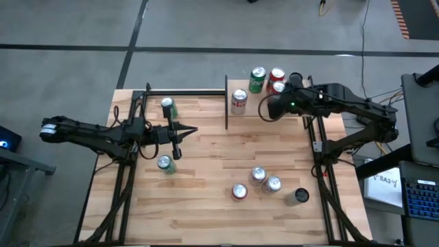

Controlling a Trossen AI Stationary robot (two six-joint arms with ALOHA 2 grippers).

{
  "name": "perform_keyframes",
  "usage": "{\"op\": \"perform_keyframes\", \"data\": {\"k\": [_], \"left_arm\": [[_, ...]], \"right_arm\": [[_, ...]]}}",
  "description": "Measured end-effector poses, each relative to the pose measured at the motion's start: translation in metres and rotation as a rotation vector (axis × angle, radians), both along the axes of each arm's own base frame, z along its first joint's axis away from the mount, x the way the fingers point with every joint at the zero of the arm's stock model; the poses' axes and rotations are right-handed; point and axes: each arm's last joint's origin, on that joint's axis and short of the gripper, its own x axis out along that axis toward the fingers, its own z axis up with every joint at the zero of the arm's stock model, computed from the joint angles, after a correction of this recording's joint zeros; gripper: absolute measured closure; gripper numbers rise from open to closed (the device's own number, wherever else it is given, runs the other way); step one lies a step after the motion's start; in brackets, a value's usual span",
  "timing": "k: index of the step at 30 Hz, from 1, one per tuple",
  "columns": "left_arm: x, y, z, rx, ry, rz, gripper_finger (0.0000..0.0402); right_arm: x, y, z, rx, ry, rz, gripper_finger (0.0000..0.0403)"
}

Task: Place canned beverage on shelf
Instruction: Put the left white soda can on the shelf aligned in front of the other white soda can

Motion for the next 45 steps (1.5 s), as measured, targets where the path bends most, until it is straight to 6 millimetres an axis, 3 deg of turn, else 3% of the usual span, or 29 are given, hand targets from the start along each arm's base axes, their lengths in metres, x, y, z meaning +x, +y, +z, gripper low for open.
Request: {"op": "perform_keyframes", "data": {"k": [7,15,45], "left_arm": [[0.0,0.0,0.0,-0.003,0.0,0.0,0.04],[0.0,0.0,0.0,-0.003,0.0,0.0,0.04],[0.0,0.0,0.0,-0.003,0.0,0.0,0.04]], "right_arm": [[-0.019,0.004,-0.009,0.098,0.145,-0.118,0.039],[-0.025,0.002,-0.003,-0.001,0.14,-0.155,0.039],[-0.027,-0.001,-0.007,-0.116,0.209,-0.149,0.039]]}}
